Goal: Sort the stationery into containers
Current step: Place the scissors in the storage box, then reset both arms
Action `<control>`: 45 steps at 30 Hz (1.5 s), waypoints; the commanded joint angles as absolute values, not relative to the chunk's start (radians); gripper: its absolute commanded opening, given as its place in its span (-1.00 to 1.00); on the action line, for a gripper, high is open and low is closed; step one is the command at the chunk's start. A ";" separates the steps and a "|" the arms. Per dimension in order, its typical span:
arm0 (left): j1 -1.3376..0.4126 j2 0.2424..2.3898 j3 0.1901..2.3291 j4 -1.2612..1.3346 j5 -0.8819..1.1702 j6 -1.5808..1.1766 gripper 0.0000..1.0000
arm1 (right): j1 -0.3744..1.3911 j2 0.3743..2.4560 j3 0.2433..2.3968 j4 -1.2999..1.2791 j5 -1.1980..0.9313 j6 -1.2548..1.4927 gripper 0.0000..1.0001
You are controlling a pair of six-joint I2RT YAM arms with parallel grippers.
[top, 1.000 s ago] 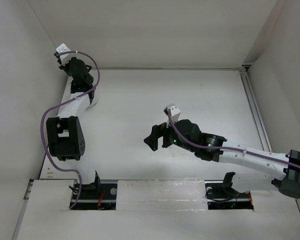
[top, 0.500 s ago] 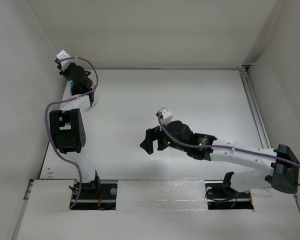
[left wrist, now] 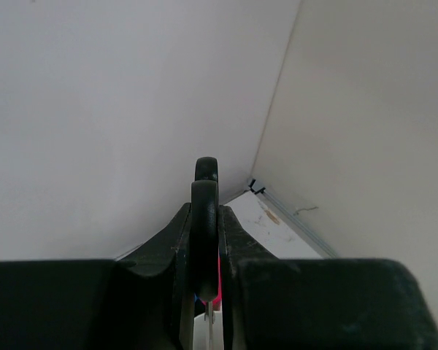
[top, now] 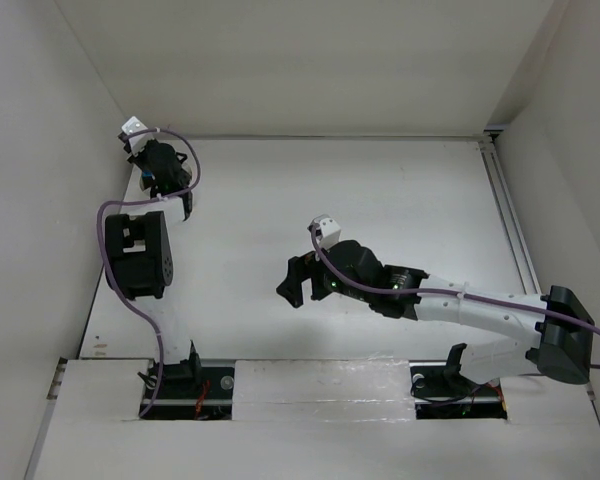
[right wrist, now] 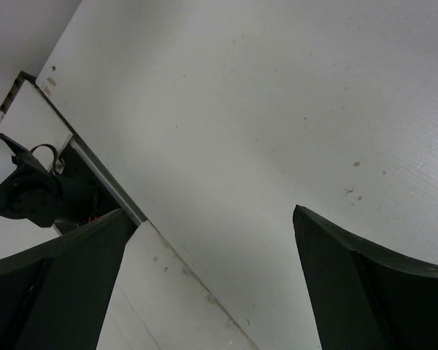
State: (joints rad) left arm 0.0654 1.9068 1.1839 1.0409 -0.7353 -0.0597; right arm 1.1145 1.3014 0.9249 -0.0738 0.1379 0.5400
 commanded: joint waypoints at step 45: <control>0.025 1.487 1.417 0.481 -0.489 -0.253 1.00 | 1.123 1.247 1.060 -0.106 0.308 0.518 1.00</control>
State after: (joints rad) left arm 0.0212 1.6070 1.2594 0.6601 -0.5419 -0.1913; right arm 1.1145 1.2816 0.9657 -0.0845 0.2054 0.5369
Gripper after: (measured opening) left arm 0.995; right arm 0.999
